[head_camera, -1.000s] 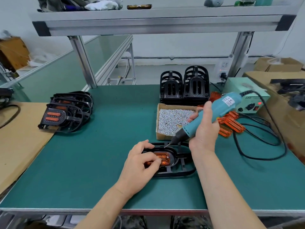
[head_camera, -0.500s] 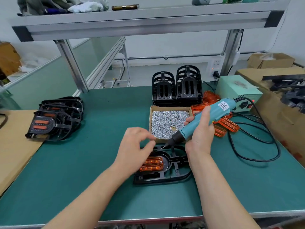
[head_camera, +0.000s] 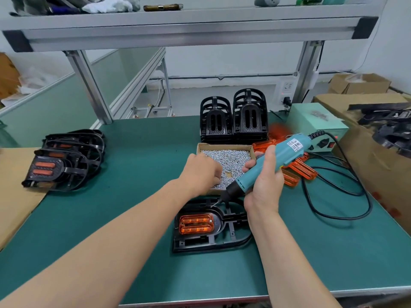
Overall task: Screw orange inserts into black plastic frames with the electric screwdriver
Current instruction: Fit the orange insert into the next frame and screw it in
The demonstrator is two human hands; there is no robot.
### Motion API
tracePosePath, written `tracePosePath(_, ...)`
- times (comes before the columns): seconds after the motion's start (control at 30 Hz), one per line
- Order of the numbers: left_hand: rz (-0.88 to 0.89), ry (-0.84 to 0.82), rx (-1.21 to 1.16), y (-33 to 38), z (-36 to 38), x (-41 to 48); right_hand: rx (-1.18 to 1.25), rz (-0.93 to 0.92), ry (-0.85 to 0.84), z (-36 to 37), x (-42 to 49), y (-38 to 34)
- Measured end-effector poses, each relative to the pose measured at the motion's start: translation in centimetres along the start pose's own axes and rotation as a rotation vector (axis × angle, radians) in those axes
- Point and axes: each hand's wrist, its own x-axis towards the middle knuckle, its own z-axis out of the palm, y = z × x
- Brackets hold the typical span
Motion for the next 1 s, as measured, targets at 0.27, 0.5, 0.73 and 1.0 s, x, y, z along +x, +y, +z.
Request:
tracePosePath(0.27, -0.077, 0.144, -0.302, 0.1, 0.5, -1.5, -0.017, 0.004, 0.0, -0.1, 0.0, 0.0)
tracePosePath(0.5, -0.295, 0.338, -0.993, 0.0, -0.7, -6.1, -0.057, -0.005, -0.007, -0.4, -0.2, 0.0)
tracePosePath(0.73, -0.339, 0.272, -1.304, -1.1, -0.3, -11.9, -0.024, 0.023, -0.01, 0.5, -0.9, -1.0)
tracePosePath(1.0, -0.489, 0.344, -1.468, -1.9, 0.8, -15.0, -0.036, -0.008, -0.029, 1.8, -2.5, -1.8)
